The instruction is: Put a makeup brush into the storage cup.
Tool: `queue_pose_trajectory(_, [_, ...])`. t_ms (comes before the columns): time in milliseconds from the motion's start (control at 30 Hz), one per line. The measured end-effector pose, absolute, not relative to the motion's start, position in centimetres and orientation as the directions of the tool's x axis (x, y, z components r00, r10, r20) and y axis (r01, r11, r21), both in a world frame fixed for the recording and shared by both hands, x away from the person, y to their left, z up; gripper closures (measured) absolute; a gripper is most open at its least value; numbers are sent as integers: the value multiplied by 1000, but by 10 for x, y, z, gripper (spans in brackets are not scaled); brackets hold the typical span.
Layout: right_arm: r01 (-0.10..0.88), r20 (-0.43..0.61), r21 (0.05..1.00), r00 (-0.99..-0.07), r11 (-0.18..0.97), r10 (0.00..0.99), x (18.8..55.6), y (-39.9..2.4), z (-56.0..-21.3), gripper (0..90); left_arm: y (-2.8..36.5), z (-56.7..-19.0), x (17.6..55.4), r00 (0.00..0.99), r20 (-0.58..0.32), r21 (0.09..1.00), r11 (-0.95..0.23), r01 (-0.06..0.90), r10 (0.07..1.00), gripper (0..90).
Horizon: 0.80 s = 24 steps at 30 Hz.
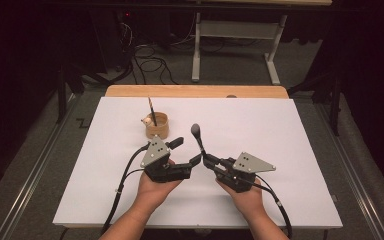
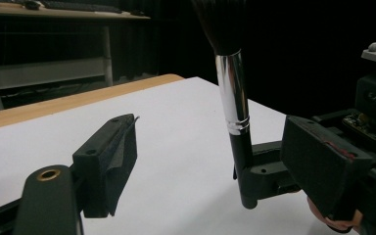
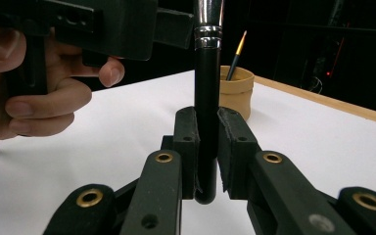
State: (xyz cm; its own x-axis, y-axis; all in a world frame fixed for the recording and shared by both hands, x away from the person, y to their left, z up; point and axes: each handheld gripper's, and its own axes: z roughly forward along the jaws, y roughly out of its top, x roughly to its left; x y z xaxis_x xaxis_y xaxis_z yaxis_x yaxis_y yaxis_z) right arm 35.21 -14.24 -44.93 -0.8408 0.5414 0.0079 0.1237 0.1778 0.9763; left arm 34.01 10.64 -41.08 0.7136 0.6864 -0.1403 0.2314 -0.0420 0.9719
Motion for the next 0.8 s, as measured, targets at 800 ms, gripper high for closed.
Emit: queue_pose_trajectory(800, [120, 15, 979, -849, 165, 528, 350, -140, -449, 807, 100, -405, 341, 732, -154, 972, -31, 233, 663, 297])
